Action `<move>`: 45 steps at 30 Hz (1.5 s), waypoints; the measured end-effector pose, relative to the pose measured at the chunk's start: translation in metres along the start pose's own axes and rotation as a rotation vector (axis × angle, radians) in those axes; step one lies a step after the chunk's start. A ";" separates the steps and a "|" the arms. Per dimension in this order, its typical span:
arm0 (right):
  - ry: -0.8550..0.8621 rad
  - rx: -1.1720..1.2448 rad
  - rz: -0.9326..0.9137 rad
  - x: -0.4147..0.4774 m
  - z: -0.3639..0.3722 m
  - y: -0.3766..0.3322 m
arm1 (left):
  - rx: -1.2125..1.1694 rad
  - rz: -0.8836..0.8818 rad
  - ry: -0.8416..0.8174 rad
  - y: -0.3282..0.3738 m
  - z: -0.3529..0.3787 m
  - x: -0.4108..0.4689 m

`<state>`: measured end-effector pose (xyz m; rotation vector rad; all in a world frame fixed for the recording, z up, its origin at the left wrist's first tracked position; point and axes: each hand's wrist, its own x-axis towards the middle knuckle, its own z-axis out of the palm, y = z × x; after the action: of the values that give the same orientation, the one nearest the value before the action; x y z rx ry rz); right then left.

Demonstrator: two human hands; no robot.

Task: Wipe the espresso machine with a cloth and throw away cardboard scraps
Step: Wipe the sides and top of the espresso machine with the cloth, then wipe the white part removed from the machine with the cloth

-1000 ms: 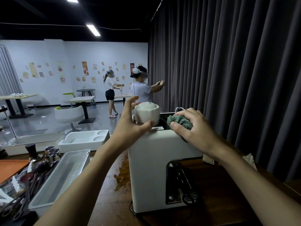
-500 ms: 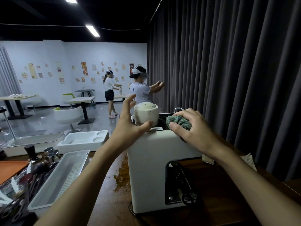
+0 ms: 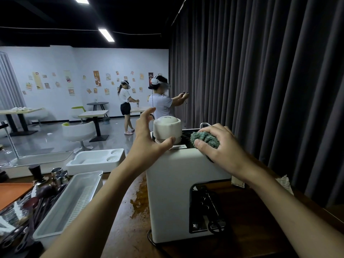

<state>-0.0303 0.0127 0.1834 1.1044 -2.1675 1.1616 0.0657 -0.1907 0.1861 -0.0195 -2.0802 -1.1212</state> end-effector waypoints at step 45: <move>0.332 0.219 0.011 -0.123 -0.104 -0.028 | -0.330 0.130 -0.341 0.091 0.109 -0.106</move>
<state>0.0648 0.1450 0.1704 0.9082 -1.8275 1.4983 0.1062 -0.0216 0.1488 -0.5312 -2.1203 -1.4461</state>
